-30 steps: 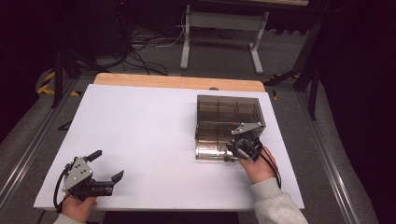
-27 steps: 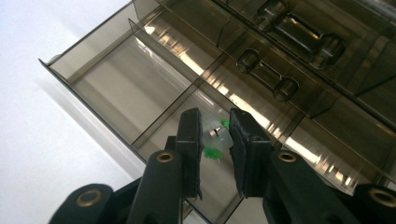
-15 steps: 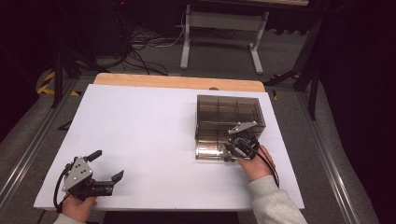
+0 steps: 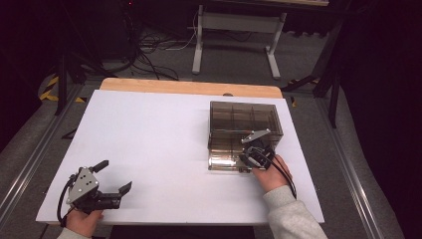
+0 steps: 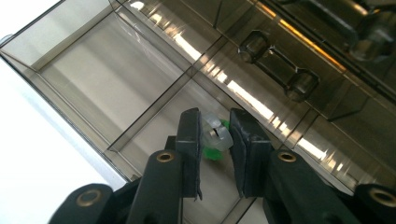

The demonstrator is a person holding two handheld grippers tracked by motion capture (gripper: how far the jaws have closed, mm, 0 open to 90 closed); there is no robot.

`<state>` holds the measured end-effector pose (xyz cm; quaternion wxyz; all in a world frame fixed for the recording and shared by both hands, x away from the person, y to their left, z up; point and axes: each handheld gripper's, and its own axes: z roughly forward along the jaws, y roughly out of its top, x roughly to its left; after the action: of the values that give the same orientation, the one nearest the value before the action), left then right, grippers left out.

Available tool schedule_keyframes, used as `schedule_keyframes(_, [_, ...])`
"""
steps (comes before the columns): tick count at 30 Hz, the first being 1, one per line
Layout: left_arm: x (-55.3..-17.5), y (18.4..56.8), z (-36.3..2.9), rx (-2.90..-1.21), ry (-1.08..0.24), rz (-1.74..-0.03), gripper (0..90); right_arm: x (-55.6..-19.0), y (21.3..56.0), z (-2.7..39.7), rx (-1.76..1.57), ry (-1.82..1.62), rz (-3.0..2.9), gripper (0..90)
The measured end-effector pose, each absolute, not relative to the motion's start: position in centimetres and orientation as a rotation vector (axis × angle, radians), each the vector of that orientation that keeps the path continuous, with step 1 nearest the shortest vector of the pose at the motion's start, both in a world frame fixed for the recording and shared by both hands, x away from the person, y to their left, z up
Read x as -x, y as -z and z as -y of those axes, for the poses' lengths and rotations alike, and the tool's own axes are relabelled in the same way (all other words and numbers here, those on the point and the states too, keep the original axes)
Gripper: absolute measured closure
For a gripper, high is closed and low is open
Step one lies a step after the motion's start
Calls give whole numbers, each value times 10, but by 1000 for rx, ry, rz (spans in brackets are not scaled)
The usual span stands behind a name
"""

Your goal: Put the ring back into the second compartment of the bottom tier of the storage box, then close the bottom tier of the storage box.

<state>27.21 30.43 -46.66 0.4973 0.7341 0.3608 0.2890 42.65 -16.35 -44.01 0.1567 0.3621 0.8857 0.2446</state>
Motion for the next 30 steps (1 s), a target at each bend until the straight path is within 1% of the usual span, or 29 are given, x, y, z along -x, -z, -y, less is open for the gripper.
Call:
schedule_keyframes(7, [-272,467,-305,-1776,-699,-873,6,-426,441,162,-1034,-693,-2542,714])
schedule_keyframes(15, [-272,467,-304,-1779,-693,-877,6,-420,432,165,-1008,-745,-2513,712])
schedule_keyframes(17, [-273,467,-304,-1777,-693,-876,6,-416,427,168,-999,-790,-2505,723])
schedule_keyframes(20, [-272,467,-304,-1780,-694,-875,6,-411,421,170,-991,-835,-2487,764])
schedule_keyframes(25, [-273,467,-304,-1779,-692,-874,6,-404,413,174,-967,-883,-2484,881])
schedule_keyframes(27, [-272,467,-304,-1777,-695,-873,6,-403,412,174,-955,-893,-2490,899])
schedule_keyframes(30, [-272,467,-304,-1778,-694,-873,6,-400,411,172,-928,-886,-2507,900])
